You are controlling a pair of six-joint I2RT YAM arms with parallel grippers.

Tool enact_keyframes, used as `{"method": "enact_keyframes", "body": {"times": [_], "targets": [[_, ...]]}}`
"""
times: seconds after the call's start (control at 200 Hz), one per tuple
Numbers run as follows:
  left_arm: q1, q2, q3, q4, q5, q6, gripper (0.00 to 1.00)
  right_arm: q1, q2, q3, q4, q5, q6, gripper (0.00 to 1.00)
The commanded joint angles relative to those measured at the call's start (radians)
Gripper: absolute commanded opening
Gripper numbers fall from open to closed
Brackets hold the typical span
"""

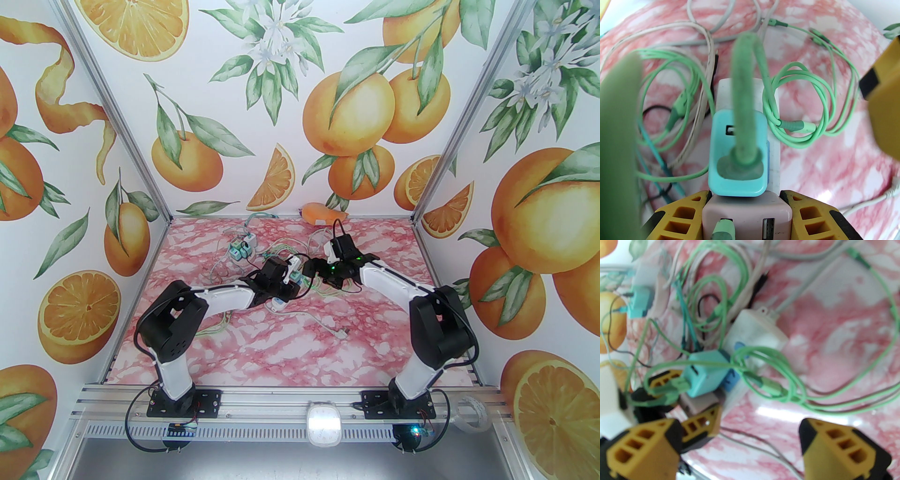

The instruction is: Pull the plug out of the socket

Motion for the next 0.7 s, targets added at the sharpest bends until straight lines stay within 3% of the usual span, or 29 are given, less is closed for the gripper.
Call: {"method": "enact_keyframes", "body": {"times": [0.0, 0.696], "targets": [[-0.005, -0.058, -0.029, 0.001, 0.021, -0.018, 0.35, 0.016, 0.042, 0.033, 0.035, -0.061, -0.002, 0.87], [-0.02, -0.031, -0.024, 0.014, 0.036, -0.026, 0.35, 0.014, 0.212, 0.162, 0.033, -0.07, 0.018, 0.81]]}}
